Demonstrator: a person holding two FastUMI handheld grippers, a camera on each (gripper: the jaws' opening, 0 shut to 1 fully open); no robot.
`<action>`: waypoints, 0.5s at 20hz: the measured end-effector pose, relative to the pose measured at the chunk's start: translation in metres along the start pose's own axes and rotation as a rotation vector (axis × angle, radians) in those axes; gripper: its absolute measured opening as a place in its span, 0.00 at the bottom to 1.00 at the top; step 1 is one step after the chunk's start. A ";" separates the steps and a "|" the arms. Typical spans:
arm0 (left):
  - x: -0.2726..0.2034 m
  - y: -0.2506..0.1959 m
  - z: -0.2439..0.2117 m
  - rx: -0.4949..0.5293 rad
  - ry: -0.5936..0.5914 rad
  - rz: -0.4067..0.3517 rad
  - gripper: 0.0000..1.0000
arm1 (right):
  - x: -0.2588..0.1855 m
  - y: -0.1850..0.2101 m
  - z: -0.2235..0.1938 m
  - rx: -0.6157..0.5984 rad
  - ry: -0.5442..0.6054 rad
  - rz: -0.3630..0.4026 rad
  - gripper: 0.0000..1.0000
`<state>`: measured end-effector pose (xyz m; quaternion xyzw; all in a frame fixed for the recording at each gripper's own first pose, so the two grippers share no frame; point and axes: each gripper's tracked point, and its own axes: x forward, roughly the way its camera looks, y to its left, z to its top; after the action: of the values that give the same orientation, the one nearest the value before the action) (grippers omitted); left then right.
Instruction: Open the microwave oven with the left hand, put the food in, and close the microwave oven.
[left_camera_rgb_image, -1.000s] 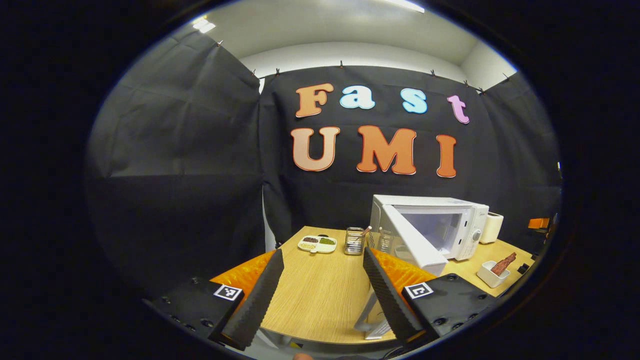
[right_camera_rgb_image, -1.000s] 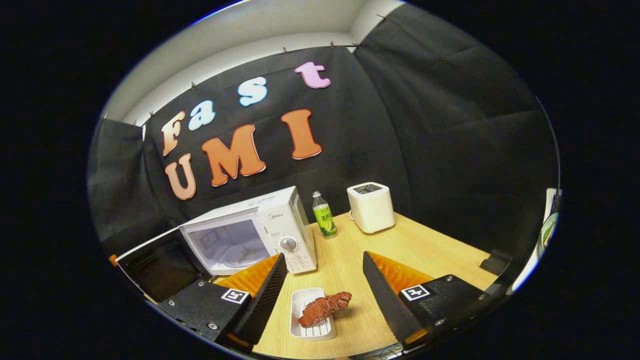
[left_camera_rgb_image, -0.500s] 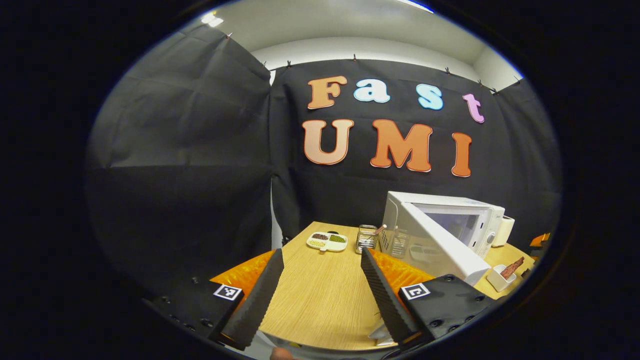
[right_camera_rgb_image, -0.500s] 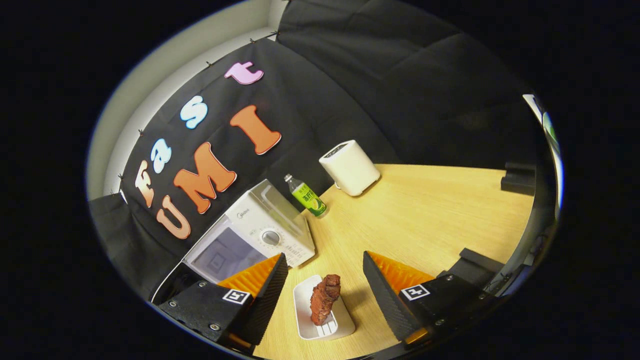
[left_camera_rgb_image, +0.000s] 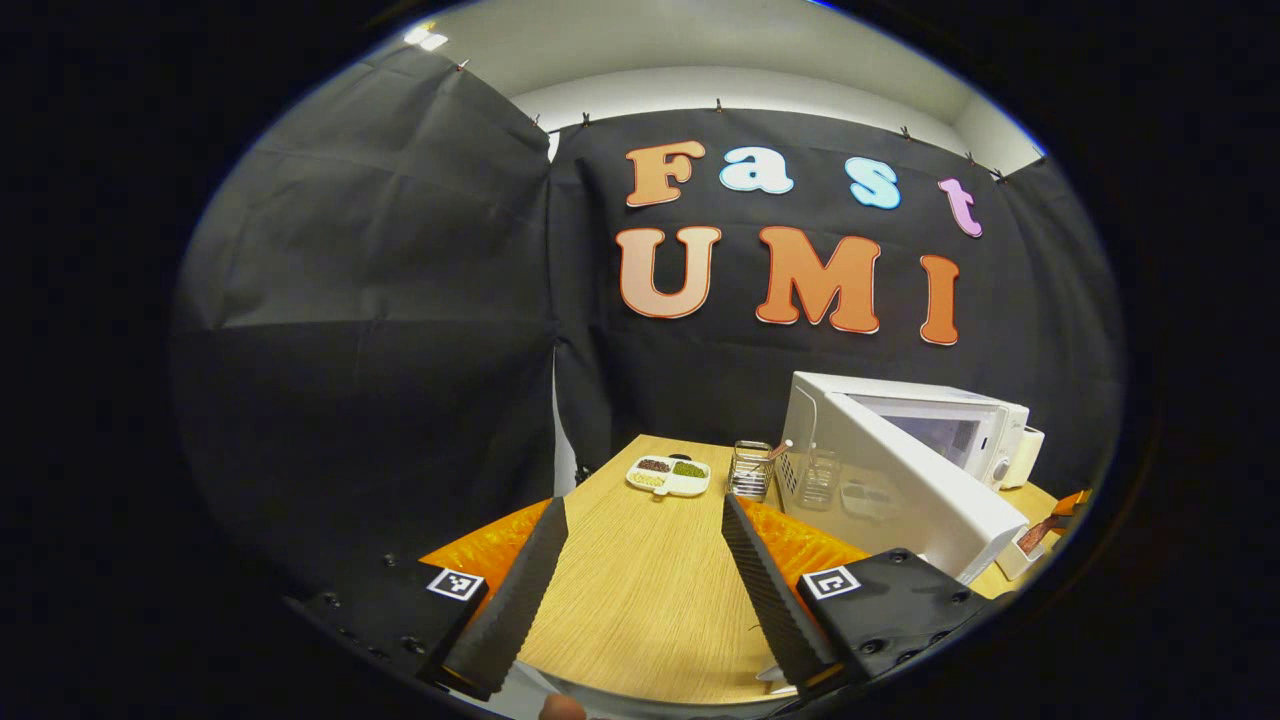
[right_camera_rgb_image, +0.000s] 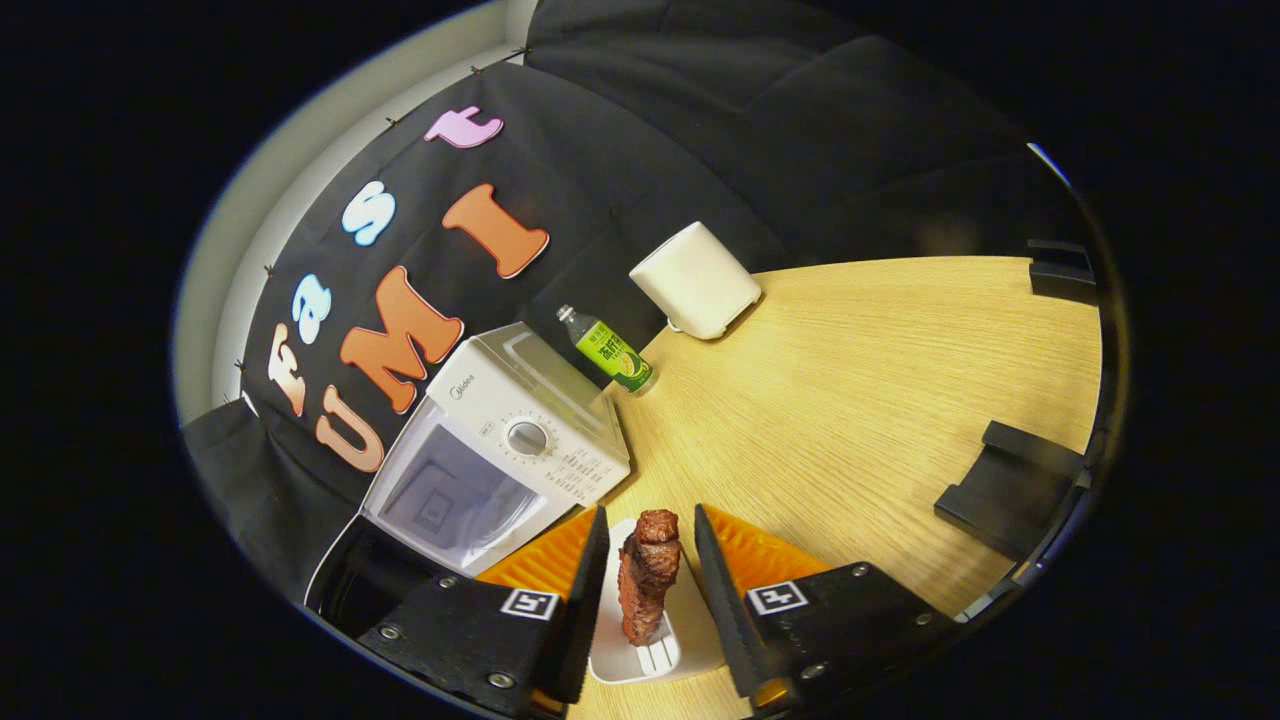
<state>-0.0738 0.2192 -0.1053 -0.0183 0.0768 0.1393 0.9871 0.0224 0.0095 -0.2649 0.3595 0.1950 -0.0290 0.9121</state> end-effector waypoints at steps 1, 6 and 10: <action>-0.001 -0.001 0.001 0.000 -0.002 0.001 0.98 | 0.002 -0.001 0.000 -0.005 -0.001 -0.005 0.48; -0.001 -0.002 0.001 -0.009 -0.004 -0.009 0.98 | 0.000 0.017 0.004 0.019 -0.002 0.038 0.15; -0.003 -0.005 0.001 -0.010 -0.013 -0.026 0.97 | -0.004 0.034 0.017 -0.048 -0.035 0.029 0.03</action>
<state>-0.0751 0.2134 -0.1033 -0.0235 0.0695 0.1272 0.9892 0.0307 0.0235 -0.2302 0.3400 0.1746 -0.0172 0.9239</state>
